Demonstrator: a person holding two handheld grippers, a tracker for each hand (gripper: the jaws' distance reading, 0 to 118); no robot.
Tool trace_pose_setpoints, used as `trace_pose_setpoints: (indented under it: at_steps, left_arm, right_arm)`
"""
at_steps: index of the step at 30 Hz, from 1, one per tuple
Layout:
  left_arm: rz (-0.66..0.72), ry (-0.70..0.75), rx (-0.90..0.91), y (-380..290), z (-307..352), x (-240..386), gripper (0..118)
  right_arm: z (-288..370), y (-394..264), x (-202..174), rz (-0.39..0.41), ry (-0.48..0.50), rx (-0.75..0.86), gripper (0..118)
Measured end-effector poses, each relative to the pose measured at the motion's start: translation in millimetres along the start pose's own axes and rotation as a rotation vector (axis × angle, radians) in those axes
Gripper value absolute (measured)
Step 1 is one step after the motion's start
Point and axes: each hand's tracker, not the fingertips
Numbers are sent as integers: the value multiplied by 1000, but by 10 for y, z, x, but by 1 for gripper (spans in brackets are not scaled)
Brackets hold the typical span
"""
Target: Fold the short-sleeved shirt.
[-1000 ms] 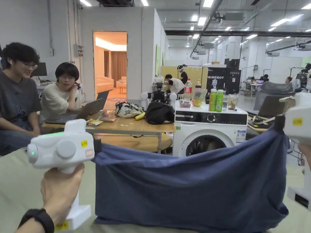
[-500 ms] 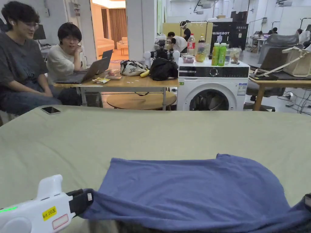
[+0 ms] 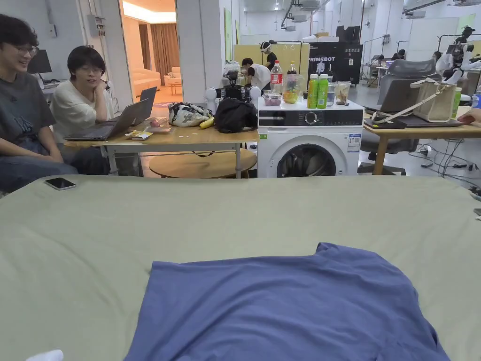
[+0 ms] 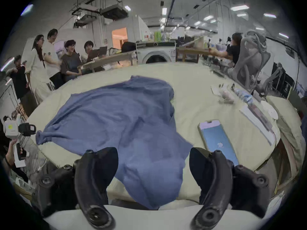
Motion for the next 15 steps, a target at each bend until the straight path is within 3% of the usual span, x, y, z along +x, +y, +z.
trace_pose_setpoints:
  at_steps: [3,6,7,8,10,12,14,15]
  left_arm:
    - [-70,-22,141,191,169,299,91]
    - [-146,-52,271,353,260,663,91]
    - [-174,-48,295,392,262,776,88]
    - [-209,-36,318,427,256,907,78]
    - [-271,-28,339,485,224,1128,53]
    - [-296,-46,350,487,194,1285,33]
    - [-302,-85,347,497,178,1355,0]
    - [-297,-97,341,495,161,1388,0]
  right_arm:
    - [92,146,-179,29,8,136,90]
    - [40,303,-452,37,54,175,90]
    - [12,347,-530,39,65,182,90]
    - [-38,390,-618,41,74,185,87]
    - [-132,443,-806,47,75,196,68]
    - [-195,482,-911,52,89,201,34]
    - [-219,493,-1005,56,98,213,0]
    - [-235,510,-1048,58,88,213,0]
